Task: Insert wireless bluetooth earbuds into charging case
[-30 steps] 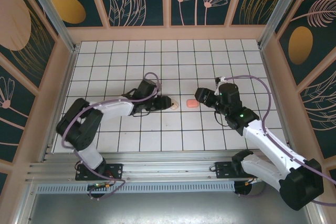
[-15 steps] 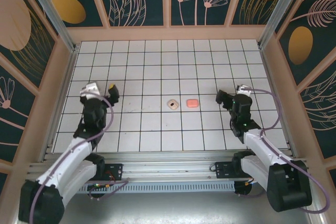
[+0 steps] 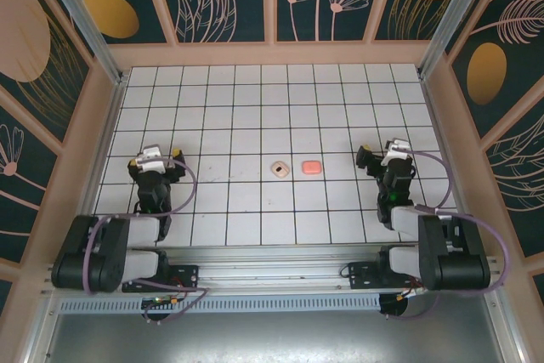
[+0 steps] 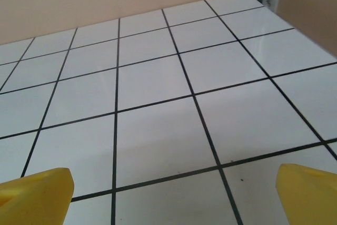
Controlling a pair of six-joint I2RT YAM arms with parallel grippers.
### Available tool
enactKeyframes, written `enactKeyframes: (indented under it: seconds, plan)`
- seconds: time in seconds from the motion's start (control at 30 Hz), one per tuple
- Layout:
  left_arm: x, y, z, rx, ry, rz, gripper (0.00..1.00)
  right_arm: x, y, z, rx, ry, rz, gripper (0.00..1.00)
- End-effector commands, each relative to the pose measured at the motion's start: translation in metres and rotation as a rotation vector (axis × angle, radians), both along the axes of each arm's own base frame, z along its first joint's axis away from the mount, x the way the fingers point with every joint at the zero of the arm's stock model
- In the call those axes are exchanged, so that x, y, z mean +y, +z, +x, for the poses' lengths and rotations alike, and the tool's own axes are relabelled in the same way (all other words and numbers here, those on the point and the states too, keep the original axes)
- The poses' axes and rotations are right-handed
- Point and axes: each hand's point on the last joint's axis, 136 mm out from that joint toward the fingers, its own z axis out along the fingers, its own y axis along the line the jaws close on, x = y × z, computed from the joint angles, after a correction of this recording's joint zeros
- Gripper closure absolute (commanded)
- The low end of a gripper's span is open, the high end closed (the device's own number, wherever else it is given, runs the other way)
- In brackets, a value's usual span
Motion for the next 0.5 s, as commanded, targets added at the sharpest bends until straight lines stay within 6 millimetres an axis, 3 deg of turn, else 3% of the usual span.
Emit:
enactKeyframes:
  seconds: [0.0, 0.03, 0.1, 0.13, 0.2, 0.47]
  plan:
    - [-0.015, 0.017, 0.025, -0.111, -0.115, 0.009, 0.01, 0.006, 0.037, 0.015, -0.166, 0.051, -0.053, 0.01]
    - [-0.013, 0.029, 0.026, -0.169, -0.105, 0.011, 0.01, 0.006, 0.036, 0.017, -0.173, 0.059, -0.069, 0.01]
    - [-0.009, 0.017, 0.033, -0.088, -0.101, -0.015, 0.01, 0.006, 0.023, 0.020, -0.176, 0.076, -0.062, 0.01]
    - [-0.006, 0.021, 0.035, -0.119, -0.089, -0.019, 0.01, 0.009, 0.019, 0.023, -0.191, 0.118, -0.057, 0.01]
    - [-0.003, 0.013, 0.041, -0.055, -0.077, -0.037, 0.01, 0.008, 0.011, 0.033, -0.115, 0.136, -0.031, 0.01]
    - [-0.001, 0.015, 0.039, -0.073, -0.072, -0.035, 0.01, 0.003, 0.011, 0.033, -0.123, 0.122, -0.012, 0.01]
